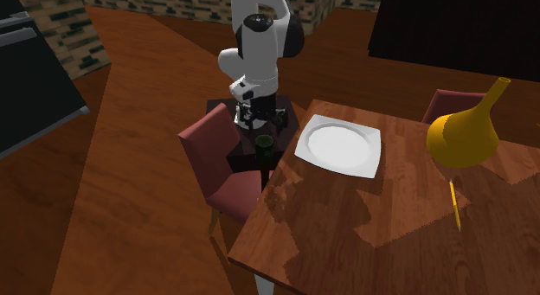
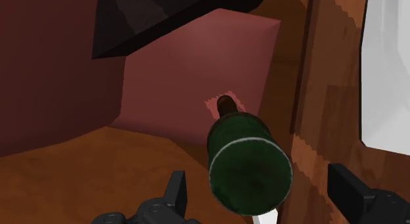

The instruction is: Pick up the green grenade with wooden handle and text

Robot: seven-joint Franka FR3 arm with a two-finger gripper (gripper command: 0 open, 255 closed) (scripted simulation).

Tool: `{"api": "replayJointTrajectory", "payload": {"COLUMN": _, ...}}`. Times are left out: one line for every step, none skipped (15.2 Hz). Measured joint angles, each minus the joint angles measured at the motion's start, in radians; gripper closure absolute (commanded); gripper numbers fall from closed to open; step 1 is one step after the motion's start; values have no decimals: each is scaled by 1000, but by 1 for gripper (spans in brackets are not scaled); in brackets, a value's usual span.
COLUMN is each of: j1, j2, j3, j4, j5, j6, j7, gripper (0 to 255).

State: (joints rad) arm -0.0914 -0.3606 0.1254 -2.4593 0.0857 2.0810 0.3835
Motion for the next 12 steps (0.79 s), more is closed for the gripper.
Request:
{"api": "replayJointTrajectory", "payload": {"j1": -1, "j2": 9, "j3": 1, "j4": -8, "j5": 0, "j6": 18, "j7": 4, "gripper": 0}}
{"api": "replayJointTrajectory", "payload": {"j1": -1, "j2": 15, "j3": 3, "j4": -16, "j5": 0, "j6": 33, "j7": 7, "gripper": 0}}
{"api": "replayJointTrajectory", "payload": {"j1": -1, "j2": 24, "j3": 4, "j4": -24, "j5": 0, "j6": 50, "j7": 8, "gripper": 0}}
{"api": "replayJointTrajectory", "payload": {"j1": -1, "j2": 29, "j3": 5, "j4": -35, "j5": 1, "j6": 66, "j7": 9, "gripper": 0}}
{"api": "replayJointTrajectory", "payload": {"j1": -1, "j2": 34, "j3": 5, "j4": -42, "j5": 1, "j6": 79, "j7": 8, "gripper": 0}}
{"api": "replayJointTrajectory", "payload": {"j1": -1, "j2": 51, "j3": 7, "j4": -45, "j5": 0, "j6": 97, "j7": 10, "gripper": 0}}
{"api": "replayJointTrajectory", "payload": {"j1": -1, "j2": 52, "j3": 7, "j4": -54, "j5": 1, "j6": 108, "j7": 9, "gripper": 0}}
{"api": "replayJointTrajectory", "payload": {"j1": -1, "j2": 54, "j3": 7, "j4": -57, "j5": 1, "j6": 113, "j7": 9, "gripper": 255}}
{"api": "replayJointTrajectory", "payload": {"j1": -1, "j2": 55, "j3": 7, "j4": -57, "j5": 1, "j6": 116, "j7": 9, "gripper": 255}}
{"api": "replayJointTrajectory", "payload": {"j1": -2, "j2": 55, "j3": 7, "j4": -58, "j5": 1, "j6": 117, "j7": 9, "gripper": 255}}
{"api": "replayJointTrajectory", "payload": {"j1": -2, "j2": 55, "j3": 7, "j4": -58, "j5": 1, "j6": 118, "j7": 9, "gripper": 255}}
{"api": "replayJointTrajectory", "payload": {"j1": -2, "j2": 55, "j3": 7, "j4": -58, "j5": 1, "j6": 118, "j7": 9, "gripper": 255}}
